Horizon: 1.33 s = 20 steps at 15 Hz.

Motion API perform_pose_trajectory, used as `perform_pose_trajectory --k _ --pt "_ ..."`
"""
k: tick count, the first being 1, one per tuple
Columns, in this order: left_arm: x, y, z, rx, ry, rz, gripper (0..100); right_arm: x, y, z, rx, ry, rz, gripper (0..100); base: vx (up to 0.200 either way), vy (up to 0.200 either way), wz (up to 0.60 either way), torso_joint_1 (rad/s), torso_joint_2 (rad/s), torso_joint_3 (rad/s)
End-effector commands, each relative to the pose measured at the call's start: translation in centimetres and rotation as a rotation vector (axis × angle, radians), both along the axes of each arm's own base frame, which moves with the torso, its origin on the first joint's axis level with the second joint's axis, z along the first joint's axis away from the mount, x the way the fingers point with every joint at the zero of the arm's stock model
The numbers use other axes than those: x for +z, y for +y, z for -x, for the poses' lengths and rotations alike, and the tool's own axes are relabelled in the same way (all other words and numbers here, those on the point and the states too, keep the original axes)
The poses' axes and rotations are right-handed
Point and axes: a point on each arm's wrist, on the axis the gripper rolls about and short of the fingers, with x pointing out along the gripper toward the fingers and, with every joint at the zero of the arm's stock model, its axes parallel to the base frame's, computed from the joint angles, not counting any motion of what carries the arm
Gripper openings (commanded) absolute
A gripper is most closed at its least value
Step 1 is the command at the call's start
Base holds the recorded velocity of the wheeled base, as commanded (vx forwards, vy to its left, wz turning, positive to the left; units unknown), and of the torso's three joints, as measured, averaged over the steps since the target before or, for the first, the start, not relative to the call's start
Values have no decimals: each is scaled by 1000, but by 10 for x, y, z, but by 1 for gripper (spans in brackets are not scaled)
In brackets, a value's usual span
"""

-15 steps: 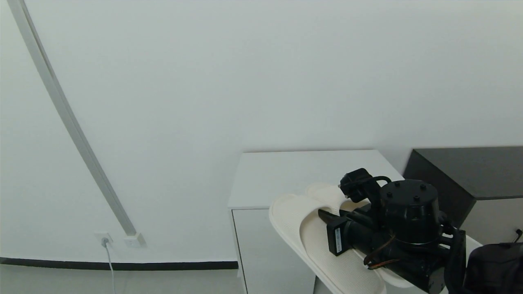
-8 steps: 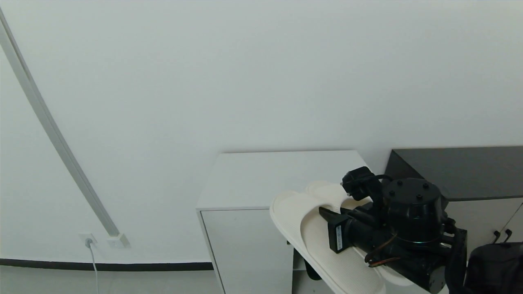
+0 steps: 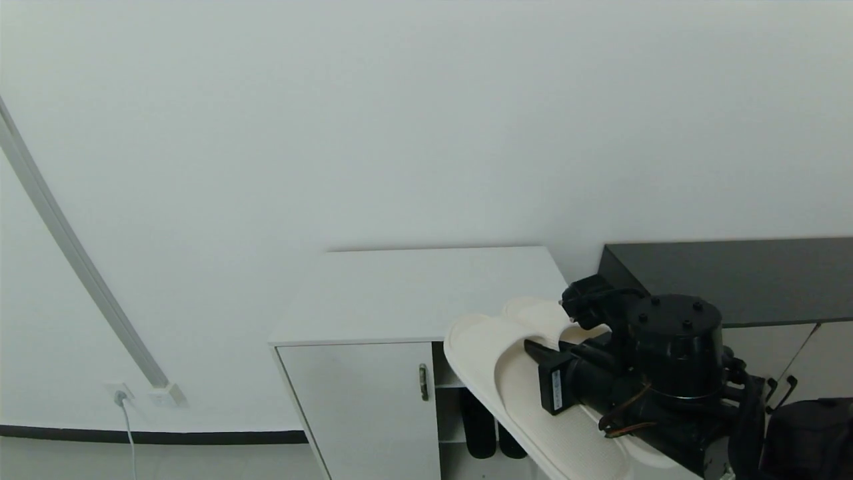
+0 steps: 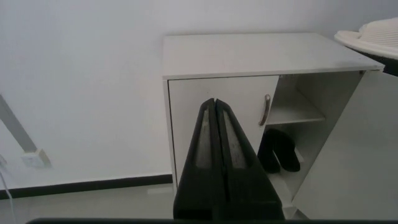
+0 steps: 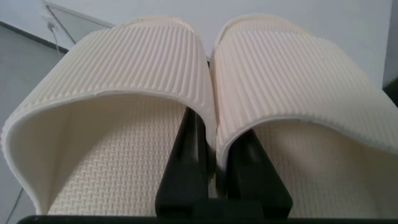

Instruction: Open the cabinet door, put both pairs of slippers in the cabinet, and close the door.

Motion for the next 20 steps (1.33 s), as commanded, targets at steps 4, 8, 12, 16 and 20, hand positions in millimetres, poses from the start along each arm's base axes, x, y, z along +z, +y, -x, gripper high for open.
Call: perform_pose_trajectory --k 4,8,12,16,20 --pt "0 0 0 0 1 1 0 -2 1 0 6 0 17 0 0 0 0 0 0 0" --pt "0 0 0 0 1 1 0 -3 0 0 6 2 19 0 0 0 0 0 0 0" --pt "0 0 0 0 1 1 0 -4 1 2 13 6 21 0 0 0 0 0 0 0" --pt "0 0 0 0 1 1 0 -4 1 2 14 5 22 0 0 0 0 0 0 0" --pt "0 0 0 0 1 1 0 -5 1 1 14 3 20 0 0 0 0 -63 133 74"
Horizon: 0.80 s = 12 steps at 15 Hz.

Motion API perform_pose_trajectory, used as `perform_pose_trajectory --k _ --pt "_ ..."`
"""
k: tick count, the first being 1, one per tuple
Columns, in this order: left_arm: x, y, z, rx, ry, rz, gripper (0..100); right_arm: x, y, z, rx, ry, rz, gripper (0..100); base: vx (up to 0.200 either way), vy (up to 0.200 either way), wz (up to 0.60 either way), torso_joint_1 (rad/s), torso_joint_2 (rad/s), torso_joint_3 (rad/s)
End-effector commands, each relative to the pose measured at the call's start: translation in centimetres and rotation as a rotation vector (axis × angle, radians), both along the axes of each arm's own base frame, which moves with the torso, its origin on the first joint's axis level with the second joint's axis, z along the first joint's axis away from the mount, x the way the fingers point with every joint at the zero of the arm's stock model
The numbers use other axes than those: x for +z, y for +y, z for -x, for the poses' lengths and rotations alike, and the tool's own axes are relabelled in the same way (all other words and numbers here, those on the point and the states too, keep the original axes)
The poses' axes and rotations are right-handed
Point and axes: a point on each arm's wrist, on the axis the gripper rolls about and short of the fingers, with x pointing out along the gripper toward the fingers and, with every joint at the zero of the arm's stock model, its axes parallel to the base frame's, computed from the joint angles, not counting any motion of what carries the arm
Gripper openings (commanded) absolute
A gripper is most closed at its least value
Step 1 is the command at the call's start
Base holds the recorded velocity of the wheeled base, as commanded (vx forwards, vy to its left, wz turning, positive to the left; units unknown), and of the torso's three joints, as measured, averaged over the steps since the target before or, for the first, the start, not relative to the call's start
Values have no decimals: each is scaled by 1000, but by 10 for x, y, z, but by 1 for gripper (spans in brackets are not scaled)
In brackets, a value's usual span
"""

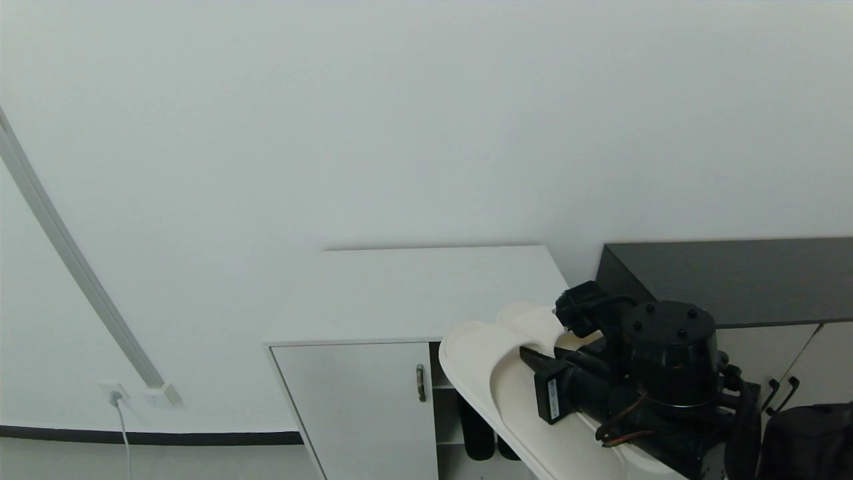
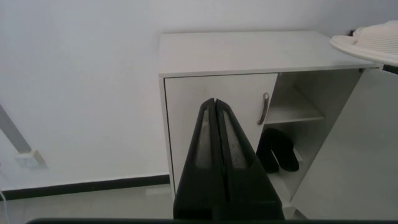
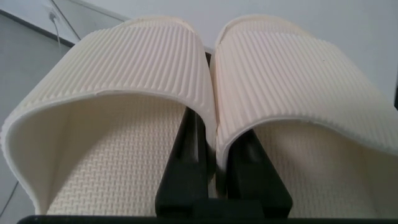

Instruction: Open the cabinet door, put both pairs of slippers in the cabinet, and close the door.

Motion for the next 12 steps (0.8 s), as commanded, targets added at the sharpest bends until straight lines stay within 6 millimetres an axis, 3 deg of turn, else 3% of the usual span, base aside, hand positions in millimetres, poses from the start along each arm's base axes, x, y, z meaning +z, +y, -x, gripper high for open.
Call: perform_pose_trajectory --k 1,12 --pt "0 0 0 0 1 1 0 -2 1 0 1 4 4 0 0 0 0 -144 325 168" --pt "0 0 0 0 1 1 0 -4 0 0 3 2 15 0 0 0 0 -165 383 212"
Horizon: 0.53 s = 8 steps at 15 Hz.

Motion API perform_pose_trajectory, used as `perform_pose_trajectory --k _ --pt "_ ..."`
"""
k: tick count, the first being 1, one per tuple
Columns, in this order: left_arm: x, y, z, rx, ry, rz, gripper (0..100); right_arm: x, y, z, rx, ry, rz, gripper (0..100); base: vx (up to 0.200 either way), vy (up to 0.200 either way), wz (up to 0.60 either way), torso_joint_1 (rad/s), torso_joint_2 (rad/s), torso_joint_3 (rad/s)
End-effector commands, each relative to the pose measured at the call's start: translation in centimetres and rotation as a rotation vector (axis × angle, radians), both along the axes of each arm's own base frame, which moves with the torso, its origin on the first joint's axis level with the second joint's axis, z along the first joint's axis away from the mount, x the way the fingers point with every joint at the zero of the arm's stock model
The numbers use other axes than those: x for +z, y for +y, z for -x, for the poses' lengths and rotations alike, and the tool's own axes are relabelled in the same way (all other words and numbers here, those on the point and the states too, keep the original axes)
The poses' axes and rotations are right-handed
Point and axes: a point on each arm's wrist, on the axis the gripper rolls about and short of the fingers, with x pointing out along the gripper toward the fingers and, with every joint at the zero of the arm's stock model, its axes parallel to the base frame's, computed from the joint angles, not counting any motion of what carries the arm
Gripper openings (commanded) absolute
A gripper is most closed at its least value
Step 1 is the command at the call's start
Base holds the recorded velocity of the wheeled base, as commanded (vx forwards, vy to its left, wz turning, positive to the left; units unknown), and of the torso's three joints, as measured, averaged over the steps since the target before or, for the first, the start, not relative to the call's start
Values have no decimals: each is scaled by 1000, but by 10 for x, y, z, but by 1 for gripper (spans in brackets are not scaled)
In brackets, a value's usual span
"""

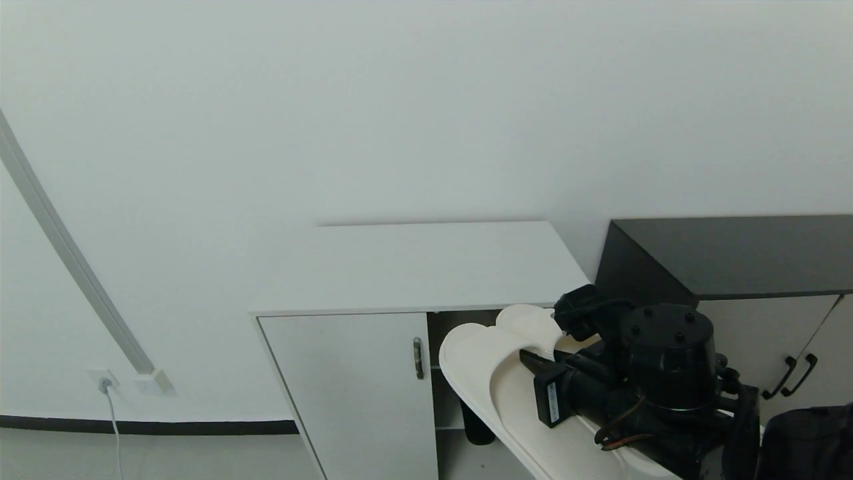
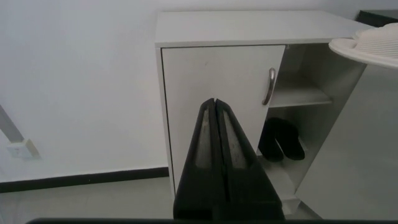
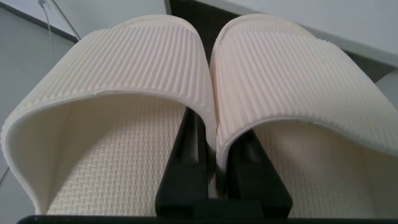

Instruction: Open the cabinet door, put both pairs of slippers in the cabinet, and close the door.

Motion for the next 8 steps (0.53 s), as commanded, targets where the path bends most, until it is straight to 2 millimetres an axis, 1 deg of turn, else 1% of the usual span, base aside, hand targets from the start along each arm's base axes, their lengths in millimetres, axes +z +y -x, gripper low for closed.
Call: perform_pose_trajectory --k 1,8 --pt "0 0 0 0 1 1 0 -1 0 0 0 1 2 0 0 0 0 -217 540 300" --pt "0 0 0 0 1 1 0 -3 1 -1 2 2 2 0 0 0 0 -223 544 321"
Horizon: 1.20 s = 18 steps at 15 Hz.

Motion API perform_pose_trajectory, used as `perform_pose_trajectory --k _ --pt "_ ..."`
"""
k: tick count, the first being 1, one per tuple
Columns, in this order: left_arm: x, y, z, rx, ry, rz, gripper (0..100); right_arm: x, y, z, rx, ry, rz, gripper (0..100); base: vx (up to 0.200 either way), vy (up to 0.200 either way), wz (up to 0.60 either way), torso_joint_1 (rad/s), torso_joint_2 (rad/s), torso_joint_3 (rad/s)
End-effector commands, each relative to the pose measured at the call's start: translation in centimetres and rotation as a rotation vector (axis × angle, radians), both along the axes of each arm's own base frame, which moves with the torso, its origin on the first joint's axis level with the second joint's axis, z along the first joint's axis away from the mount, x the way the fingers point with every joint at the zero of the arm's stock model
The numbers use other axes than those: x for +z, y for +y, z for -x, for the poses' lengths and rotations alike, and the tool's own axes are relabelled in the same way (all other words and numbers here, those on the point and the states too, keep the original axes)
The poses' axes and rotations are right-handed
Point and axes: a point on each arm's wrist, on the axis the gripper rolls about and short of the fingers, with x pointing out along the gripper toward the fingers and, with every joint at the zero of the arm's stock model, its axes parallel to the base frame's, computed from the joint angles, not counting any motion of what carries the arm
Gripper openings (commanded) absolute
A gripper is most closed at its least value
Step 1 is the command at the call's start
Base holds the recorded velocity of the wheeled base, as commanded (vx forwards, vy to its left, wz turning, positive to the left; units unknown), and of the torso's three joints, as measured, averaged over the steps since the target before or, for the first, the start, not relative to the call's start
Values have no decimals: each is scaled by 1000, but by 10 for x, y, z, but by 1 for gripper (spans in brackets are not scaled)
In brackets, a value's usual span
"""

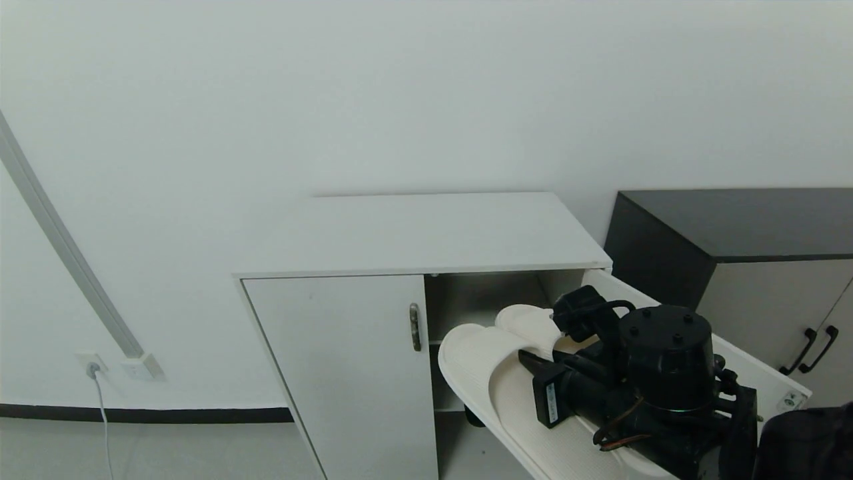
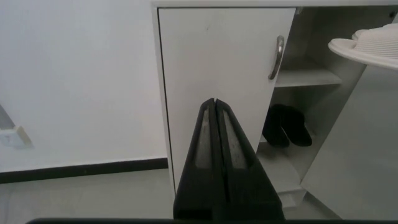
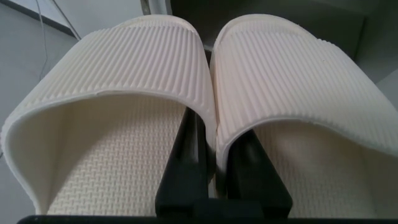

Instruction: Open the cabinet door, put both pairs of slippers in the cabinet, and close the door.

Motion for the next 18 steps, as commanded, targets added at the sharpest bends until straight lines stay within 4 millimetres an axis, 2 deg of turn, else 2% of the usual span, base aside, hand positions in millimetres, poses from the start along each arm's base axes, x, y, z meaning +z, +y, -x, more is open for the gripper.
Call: perform_pose_trajectory --k 1,11,18 --pt "0 0 0 0 1 1 0 -2 1 -1 -1 4 4 0 0 0 0 -183 510 310" --pt "0 0 0 0 1 1 0 -5 0 1 3 7 13 0 0 0 0 -166 488 321" --pt "0 0 0 0 1 1 0 -6 0 1 3 8 14 0 0 0 0 -88 450 359"
